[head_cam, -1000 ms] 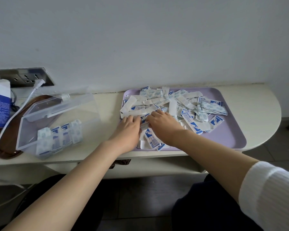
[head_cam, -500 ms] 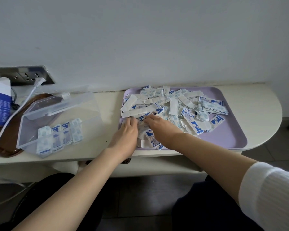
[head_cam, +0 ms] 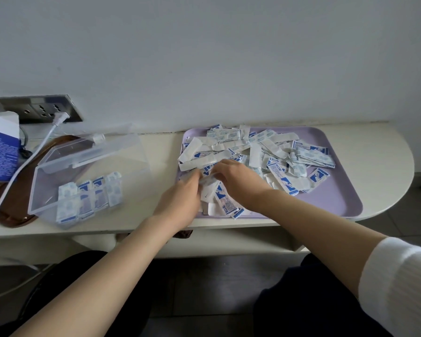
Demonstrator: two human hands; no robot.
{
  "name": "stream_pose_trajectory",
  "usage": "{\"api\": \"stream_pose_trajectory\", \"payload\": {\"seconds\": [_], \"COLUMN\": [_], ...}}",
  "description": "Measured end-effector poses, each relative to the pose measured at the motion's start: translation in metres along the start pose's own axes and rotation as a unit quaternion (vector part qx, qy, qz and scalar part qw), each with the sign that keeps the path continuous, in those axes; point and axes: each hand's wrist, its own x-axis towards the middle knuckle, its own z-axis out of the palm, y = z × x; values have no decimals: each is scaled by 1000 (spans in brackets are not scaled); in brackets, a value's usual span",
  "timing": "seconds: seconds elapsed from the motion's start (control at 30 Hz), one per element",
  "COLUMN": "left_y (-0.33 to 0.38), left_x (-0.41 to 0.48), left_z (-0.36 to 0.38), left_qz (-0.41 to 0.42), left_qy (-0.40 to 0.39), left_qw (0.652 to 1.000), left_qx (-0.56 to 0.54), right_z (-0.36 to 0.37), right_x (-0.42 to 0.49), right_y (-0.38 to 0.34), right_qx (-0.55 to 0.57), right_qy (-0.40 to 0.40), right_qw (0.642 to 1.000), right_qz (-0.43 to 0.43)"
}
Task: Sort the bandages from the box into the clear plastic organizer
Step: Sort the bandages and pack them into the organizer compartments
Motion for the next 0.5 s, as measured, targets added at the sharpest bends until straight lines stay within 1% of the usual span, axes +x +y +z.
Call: {"api": "stream_pose_trajectory", "payload": {"seconds": [0.07,0.13,0.17,0.27,0.43,0.5], "left_y": [-3,-5,-6,-6,-1,1], "left_x": [1,2,2,1,-3,-6], "left_z": [-5,-11,-14,-21,-26,-27], "left_qz": [-15,-38,-45,-57,-70,-76], "left_qy": [5,-2,-6,-20,-27,-33], "left_qw": [997,987,982,966,933,928], "left_qx": [-79,-156,-181,-251,-352,-363], "right_z": [-8,-15,-18,-24,-29,-30], "right_x": [0,-1,-2,-2,-4,-5], "right_y": [0,-1,-2,-4,-7,-9], "right_qx": [63,140,192,347,477,493], "right_qy": [-19,-34,-31,-5,-11,-23], "right_qw": [997,987,977,926,858,850], "right_qz": [40,74,92,147,189,185]}}
